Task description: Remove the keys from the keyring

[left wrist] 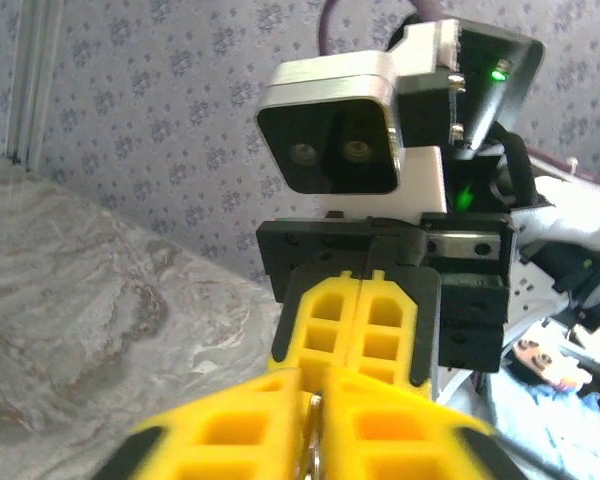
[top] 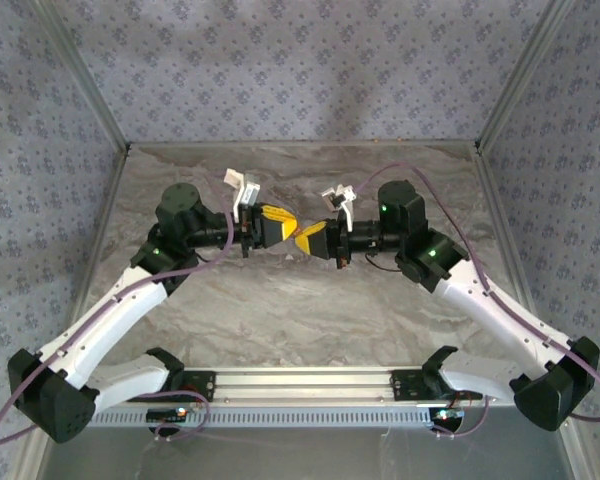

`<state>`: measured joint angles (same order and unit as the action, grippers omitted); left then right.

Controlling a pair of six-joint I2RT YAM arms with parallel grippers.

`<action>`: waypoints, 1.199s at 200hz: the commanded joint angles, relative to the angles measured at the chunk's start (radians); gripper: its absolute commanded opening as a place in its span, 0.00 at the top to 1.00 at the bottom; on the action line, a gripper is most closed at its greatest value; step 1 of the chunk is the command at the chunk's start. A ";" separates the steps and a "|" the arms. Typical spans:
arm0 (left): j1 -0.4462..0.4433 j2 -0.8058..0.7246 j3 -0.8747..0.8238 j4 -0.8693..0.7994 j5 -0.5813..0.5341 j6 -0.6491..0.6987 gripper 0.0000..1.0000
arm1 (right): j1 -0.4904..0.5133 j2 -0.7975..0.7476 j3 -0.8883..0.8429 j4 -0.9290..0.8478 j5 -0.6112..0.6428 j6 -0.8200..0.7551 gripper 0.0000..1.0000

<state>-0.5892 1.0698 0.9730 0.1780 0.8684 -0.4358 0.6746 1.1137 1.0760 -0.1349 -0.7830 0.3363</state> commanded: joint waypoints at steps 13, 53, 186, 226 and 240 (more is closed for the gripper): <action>-0.006 0.010 0.033 -0.007 0.058 0.009 0.87 | 0.002 -0.015 0.040 -0.012 -0.015 -0.026 1.00; -0.027 0.028 0.060 -0.058 0.100 0.048 1.00 | 0.001 -0.011 0.046 -0.023 -0.016 -0.027 1.00; -0.033 0.009 0.030 -0.006 -0.016 0.025 1.00 | -0.017 -0.051 0.000 0.070 -0.009 0.041 0.69; -0.025 0.004 0.025 0.008 -0.030 0.016 1.00 | -0.013 -0.049 -0.013 0.075 -0.027 0.046 0.67; -0.021 0.000 0.021 0.018 -0.032 0.009 1.00 | -0.011 -0.049 -0.017 0.071 -0.024 0.046 0.69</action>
<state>-0.6212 1.0950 1.0054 0.1371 0.8558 -0.4122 0.6590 1.0786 1.0683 -0.0784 -0.7788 0.3740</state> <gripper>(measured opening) 0.062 0.327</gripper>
